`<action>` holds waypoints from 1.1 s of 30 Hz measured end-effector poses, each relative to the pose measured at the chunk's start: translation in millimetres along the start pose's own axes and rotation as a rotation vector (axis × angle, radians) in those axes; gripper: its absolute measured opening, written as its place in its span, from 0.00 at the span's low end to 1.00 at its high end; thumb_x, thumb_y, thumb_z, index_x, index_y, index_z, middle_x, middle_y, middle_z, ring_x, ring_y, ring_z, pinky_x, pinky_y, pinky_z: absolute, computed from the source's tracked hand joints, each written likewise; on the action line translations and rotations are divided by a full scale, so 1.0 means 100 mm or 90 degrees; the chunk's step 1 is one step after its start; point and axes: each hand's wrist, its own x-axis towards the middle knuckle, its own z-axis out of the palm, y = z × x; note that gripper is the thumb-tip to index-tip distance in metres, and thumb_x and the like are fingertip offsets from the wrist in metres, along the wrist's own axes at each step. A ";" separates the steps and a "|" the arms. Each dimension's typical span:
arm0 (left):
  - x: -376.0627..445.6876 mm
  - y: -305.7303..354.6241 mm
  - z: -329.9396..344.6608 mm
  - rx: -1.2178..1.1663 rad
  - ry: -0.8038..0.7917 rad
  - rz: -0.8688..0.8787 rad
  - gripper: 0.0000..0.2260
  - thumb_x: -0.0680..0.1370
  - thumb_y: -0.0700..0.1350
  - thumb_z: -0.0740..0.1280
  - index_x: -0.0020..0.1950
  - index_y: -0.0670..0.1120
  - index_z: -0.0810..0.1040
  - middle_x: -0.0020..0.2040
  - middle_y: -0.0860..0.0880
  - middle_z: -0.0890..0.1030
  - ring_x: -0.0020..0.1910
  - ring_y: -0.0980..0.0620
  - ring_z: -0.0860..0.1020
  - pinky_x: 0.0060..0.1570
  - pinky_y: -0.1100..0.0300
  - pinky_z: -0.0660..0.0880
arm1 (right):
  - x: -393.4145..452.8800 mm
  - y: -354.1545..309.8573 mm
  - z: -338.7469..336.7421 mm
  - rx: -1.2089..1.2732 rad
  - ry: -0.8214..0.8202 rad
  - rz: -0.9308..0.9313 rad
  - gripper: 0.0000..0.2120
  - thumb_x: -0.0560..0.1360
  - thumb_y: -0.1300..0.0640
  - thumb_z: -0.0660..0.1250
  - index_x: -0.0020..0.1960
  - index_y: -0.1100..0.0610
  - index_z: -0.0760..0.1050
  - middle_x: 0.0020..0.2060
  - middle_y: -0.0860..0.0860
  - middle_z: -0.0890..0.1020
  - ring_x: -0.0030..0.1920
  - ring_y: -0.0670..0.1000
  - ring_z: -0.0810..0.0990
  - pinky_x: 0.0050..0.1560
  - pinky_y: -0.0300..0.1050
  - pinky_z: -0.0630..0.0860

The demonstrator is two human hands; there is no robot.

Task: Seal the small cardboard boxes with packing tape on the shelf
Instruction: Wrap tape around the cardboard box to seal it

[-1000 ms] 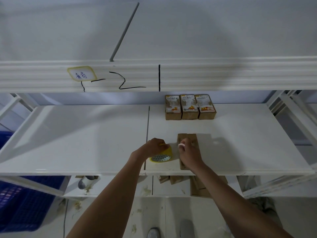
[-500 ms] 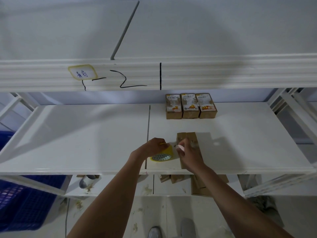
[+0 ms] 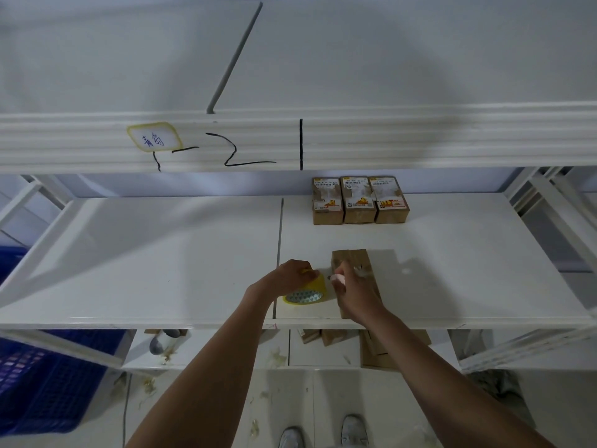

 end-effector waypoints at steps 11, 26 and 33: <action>0.05 0.00 0.00 0.012 -0.003 -0.019 0.15 0.83 0.53 0.61 0.60 0.45 0.79 0.56 0.45 0.80 0.54 0.45 0.80 0.55 0.52 0.78 | 0.02 0.04 -0.02 0.069 -0.015 0.016 0.02 0.83 0.57 0.60 0.54 0.52 0.67 0.47 0.51 0.79 0.45 0.46 0.78 0.38 0.36 0.71; 0.16 0.31 0.06 0.202 -0.003 -0.011 0.15 0.83 0.53 0.57 0.63 0.55 0.79 0.63 0.47 0.78 0.58 0.43 0.78 0.60 0.48 0.76 | -0.01 0.11 0.00 0.202 0.079 0.062 0.01 0.82 0.59 0.60 0.53 0.56 0.68 0.41 0.52 0.77 0.39 0.50 0.76 0.37 0.40 0.70; 0.21 0.24 0.07 0.183 0.054 0.009 0.08 0.78 0.52 0.68 0.54 0.55 0.84 0.55 0.51 0.83 0.51 0.49 0.80 0.54 0.53 0.79 | 0.02 0.13 -0.01 0.460 0.235 0.213 0.06 0.80 0.58 0.63 0.55 0.59 0.68 0.44 0.53 0.75 0.41 0.51 0.75 0.39 0.44 0.73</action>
